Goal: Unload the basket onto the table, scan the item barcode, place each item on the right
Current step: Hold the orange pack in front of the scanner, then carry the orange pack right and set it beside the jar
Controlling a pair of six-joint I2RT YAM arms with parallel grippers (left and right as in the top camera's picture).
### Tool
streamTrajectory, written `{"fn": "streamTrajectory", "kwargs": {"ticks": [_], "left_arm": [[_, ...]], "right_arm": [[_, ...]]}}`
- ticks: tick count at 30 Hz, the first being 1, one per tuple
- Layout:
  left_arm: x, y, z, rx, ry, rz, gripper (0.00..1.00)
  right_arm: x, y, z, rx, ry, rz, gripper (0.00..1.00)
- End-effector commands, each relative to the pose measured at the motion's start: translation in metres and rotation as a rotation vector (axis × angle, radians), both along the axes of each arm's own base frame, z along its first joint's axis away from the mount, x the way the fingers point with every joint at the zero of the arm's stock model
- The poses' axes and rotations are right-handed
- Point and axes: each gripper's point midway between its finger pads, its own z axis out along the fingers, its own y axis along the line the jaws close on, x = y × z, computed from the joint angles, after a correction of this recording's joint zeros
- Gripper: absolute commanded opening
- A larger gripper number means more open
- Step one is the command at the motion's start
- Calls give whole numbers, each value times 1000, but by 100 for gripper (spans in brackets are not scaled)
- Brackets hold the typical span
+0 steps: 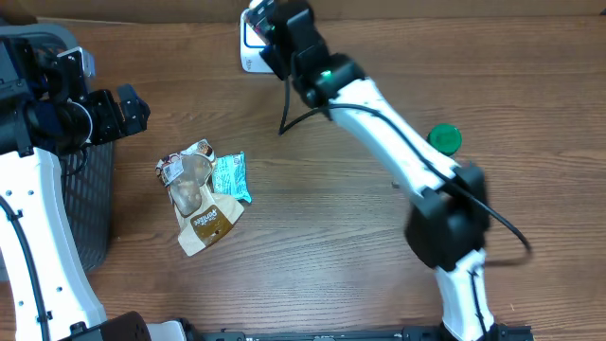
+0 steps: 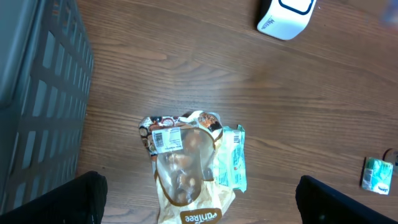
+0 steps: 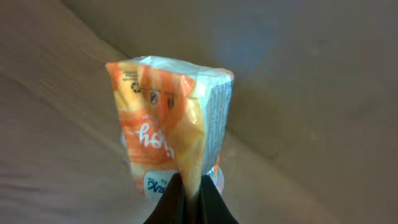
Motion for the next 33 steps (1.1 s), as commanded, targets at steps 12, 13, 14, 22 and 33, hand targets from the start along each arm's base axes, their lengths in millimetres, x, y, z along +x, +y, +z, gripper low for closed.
{"fn": "streamTrajectory", "kwargs": {"ticks": [12, 13, 14, 22, 33], "left_arm": [[1, 0, 5, 12, -16, -15, 100], [1, 0, 5, 12, -15, -15, 100], [1, 0, 5, 12, -16, -14, 100], [1, 0, 5, 12, -15, -15, 100], [1, 0, 5, 12, -16, -14, 100]], "right_arm": [[-112, -75, -80, 226, 768, -430, 4], [-117, -79, -91, 207, 792, -443, 4], [-121, -83, -101, 192, 814, -456, 4], [-141, -142, -174, 58, 900, -619, 4], [-144, -218, -191, -23, 903, -832, 4]]}}
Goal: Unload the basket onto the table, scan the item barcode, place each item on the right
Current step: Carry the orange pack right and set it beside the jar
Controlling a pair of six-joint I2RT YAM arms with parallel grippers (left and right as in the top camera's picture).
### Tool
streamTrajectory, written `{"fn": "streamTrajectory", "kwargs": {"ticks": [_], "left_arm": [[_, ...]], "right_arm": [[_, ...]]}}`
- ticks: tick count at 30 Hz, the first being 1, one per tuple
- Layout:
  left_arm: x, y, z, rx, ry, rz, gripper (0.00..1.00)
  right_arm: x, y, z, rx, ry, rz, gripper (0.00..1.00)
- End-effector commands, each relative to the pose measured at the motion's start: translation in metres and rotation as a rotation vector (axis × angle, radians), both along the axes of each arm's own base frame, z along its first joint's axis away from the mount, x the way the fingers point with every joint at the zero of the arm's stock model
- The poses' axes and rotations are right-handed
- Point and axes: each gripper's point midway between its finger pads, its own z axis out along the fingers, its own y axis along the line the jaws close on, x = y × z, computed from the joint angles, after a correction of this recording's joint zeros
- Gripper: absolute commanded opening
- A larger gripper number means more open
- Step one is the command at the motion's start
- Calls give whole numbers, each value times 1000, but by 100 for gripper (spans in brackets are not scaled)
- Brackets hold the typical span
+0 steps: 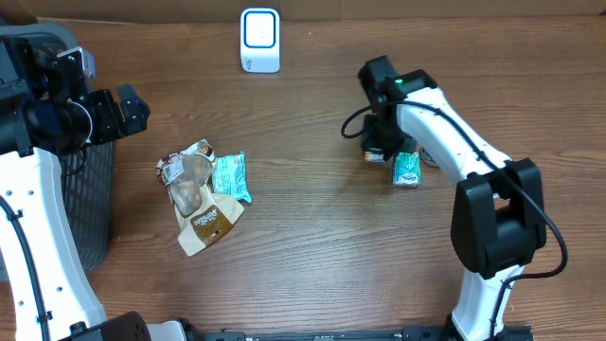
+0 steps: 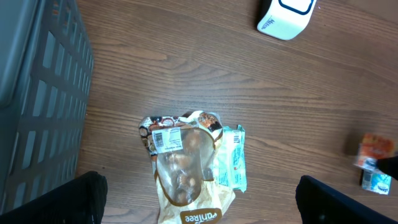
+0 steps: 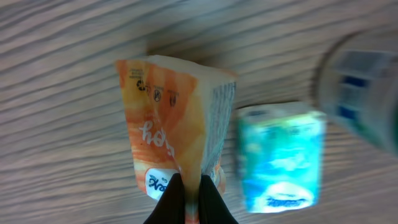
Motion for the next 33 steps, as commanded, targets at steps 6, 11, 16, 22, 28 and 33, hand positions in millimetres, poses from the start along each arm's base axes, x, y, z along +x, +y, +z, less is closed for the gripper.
{"fn": "streamTrajectory", "kwargs": {"ticks": [6, 11, 16, 22, 28, 33], "left_arm": [[1, 0, 5, 13, -16, -14, 100], [1, 0, 5, 13, -16, -14, 100], [1, 0, 5, 13, -15, -14, 100], [1, 0, 5, 13, -16, -14, 100], [1, 0, 5, 13, -16, -14, 100], [1, 0, 5, 13, -16, -14, 99]], "right_arm": [[-10, -40, -2, -63, 67, -84, 4], [-23, -57, -1, -79, 129, -117, 4], [-29, -67, 0, -89, 159, -133, 36], [-27, -67, 6, -85, 157, -132, 63], [0, -22, 40, 118, 80, 23, 61], [22, 45, 63, 374, -30, 187, 62]]}}
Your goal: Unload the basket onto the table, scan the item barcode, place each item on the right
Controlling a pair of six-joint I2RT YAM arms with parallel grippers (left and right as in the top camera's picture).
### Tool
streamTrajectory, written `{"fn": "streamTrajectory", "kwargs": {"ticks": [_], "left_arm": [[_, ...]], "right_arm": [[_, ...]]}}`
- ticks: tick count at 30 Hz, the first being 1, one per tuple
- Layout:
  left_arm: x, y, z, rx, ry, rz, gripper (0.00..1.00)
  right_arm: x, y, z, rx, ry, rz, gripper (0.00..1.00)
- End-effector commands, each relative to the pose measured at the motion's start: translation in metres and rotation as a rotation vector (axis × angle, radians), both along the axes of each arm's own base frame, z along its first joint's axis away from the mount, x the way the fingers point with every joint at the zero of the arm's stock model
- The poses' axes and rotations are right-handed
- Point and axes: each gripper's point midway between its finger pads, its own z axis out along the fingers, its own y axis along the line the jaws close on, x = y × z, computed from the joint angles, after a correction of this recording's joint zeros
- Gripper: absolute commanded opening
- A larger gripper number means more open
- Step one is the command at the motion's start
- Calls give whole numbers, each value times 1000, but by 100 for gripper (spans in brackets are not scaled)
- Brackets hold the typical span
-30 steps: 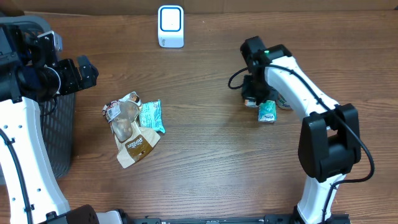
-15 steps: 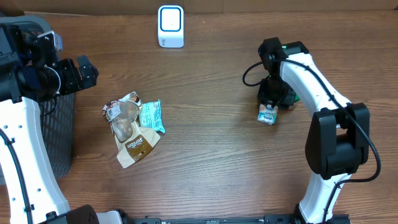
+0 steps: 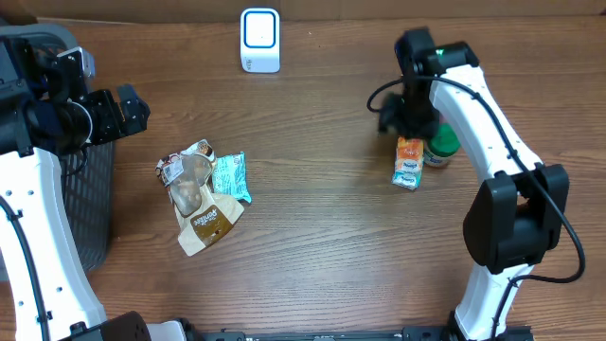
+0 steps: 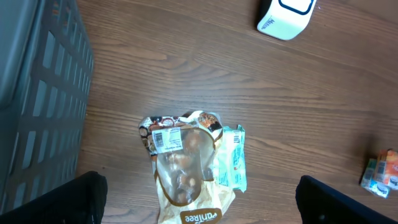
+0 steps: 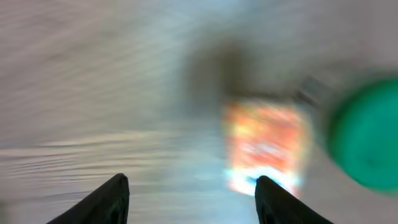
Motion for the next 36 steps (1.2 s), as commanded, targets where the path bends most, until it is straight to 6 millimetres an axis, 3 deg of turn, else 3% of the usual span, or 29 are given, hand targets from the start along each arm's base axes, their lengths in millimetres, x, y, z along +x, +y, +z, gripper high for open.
{"fn": "streamTrajectory", "kwargs": {"ticks": [1, 5, 10, 16, 19, 24, 31, 33, 36], "left_arm": [[1, 0, 5, 12, -16, -14, 100], [1, 0, 5, 12, -16, -14, 100], [1, 0, 5, 12, -15, -14, 100], [1, 0, 5, 12, -16, -14, 100], [1, 0, 5, 12, -16, -14, 100], [1, 0, 5, 12, -16, -14, 99], [1, 0, 5, 12, -15, -14, 99], [1, 0, 5, 12, -15, -14, 100], [1, 0, 5, 12, -16, -14, 100]], "right_arm": [[0, 63, 13, 234, -34, 172, 62], [-2, 113, 5, 343, -62, 259, 63], [-20, 174, -25, 429, -35, 305, 63], [-43, 226, -60, 465, -6, 284, 59], [-55, 249, -68, 477, -1, 311, 59], [-73, 280, -87, 488, 14, 337, 59], [-89, 301, -113, 503, 48, 364, 53], [-89, 303, -113, 504, 45, 370, 45], [-89, 303, -113, 504, 42, 373, 24]]}}
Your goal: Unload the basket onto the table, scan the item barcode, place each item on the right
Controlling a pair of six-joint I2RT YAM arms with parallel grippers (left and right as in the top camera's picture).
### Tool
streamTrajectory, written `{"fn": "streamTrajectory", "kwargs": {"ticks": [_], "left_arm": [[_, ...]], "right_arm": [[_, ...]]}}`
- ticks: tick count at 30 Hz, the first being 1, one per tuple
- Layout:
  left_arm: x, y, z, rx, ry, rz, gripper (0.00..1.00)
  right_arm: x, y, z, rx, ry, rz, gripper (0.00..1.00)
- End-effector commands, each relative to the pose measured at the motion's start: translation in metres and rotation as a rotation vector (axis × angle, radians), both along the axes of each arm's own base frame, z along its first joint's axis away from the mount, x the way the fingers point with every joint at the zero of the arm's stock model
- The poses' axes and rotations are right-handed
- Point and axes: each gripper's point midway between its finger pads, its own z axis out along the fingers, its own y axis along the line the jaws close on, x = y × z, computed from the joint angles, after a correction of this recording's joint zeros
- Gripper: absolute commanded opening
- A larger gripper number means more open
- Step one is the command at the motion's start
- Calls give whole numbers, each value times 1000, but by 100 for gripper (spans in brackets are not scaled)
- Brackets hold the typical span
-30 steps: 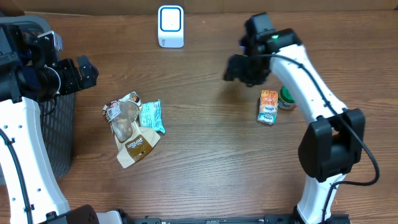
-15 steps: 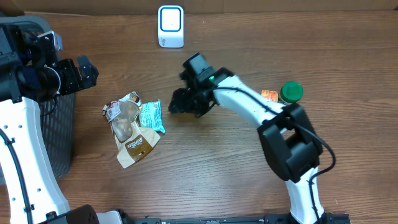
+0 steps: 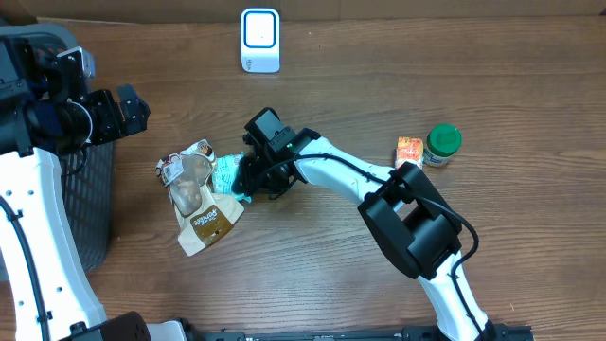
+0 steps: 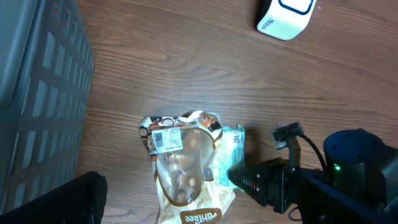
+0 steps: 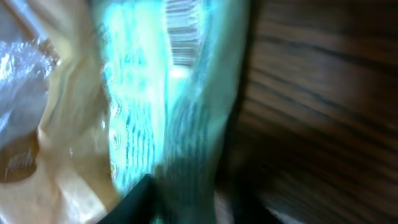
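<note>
A teal packet (image 3: pixel 230 176) lies against a brown snack bag (image 3: pixel 201 206) left of the table's middle. My right gripper (image 3: pixel 248 182) is down at the packet's right edge. In the right wrist view the teal packet (image 5: pixel 168 93), barcode near its top, fills the blurred frame, and the gripper (image 5: pixel 189 208) stands open with the packet's edge between its fingers. The left wrist view shows the teal packet (image 4: pixel 231 146) and the right gripper (image 4: pixel 261 183) beside it. The white scanner (image 3: pixel 259 40) stands at the back. My left gripper (image 3: pixel 128 109) hangs open, high at the left.
An orange packet (image 3: pixel 409 150) lies beside a green-lidded jar (image 3: pixel 442 142) at the right. A dark mesh basket (image 3: pixel 90 204) stands along the left edge, under the left arm. Bare wooden tabletop (image 3: pixel 322 256) runs across the front.
My right gripper was open above the orange packet by the jar. It now sits far to the left, at the teal packet's edge. The orange packet stays by the jar. The left arm has not moved.
My right gripper first held the orange packet up at the scanner. Then it held the packet low over the table at the right. After that it was open above the packet, which lay by the jar. Now it is at the teal packet.
</note>
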Motion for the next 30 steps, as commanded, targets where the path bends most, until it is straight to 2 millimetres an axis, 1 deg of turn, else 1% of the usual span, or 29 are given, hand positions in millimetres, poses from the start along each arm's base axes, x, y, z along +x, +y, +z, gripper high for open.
{"fn": "streamTrajectory", "kwargs": {"ticks": [1, 2, 3, 6, 7, 9, 13, 15, 17, 18, 19, 20, 22, 23, 26, 28, 30], "left_arm": [[1, 0, 5, 12, -15, -14, 99], [1, 0, 5, 12, -16, -14, 100], [1, 0, 5, 12, -16, -14, 99], [1, 0, 5, 12, -16, -14, 100], [1, 0, 5, 12, -16, -14, 100], [1, 0, 5, 12, -16, -14, 100], [1, 0, 5, 12, -16, -14, 99], [1, 0, 5, 12, -16, -14, 100], [1, 0, 5, 12, -16, -14, 99], [1, 0, 5, 12, -16, -14, 100], [1, 0, 5, 12, -15, -14, 99], [1, 0, 5, 12, -16, -14, 99], [1, 0, 5, 12, -16, -14, 99], [1, 0, 5, 12, -15, -14, 99], [1, 0, 5, 12, -16, -14, 100], [1, 0, 5, 12, -15, -14, 99], [1, 0, 5, 12, -15, -14, 100]], "right_arm": [[-1, -3, -14, -23, 16, -4, 17], [0, -5, -14, -26, 19, -7, 8], [1, -8, -14, -31, 22, -10, 4], [6, -21, -10, -44, 10, 12, 4], [9, -29, -5, -49, -7, 34, 4], [14, -38, 7, -46, -53, 83, 4], [20, -61, 36, -42, -204, 284, 4], [19, -72, 45, -47, -264, 396, 4], [15, -83, 49, -53, -325, 536, 4], [13, -87, 48, -55, -343, 590, 9], [12, -92, 48, -58, -352, 626, 19], [13, -96, 46, -67, -353, 635, 34], [15, -102, 45, -82, -343, 622, 54], [17, -103, 45, -85, -331, 595, 57], [27, -104, 51, -87, -256, 423, 56], [25, -96, 58, -37, -186, 339, 50], [16, -85, 67, 41, -103, 288, 47]]}}
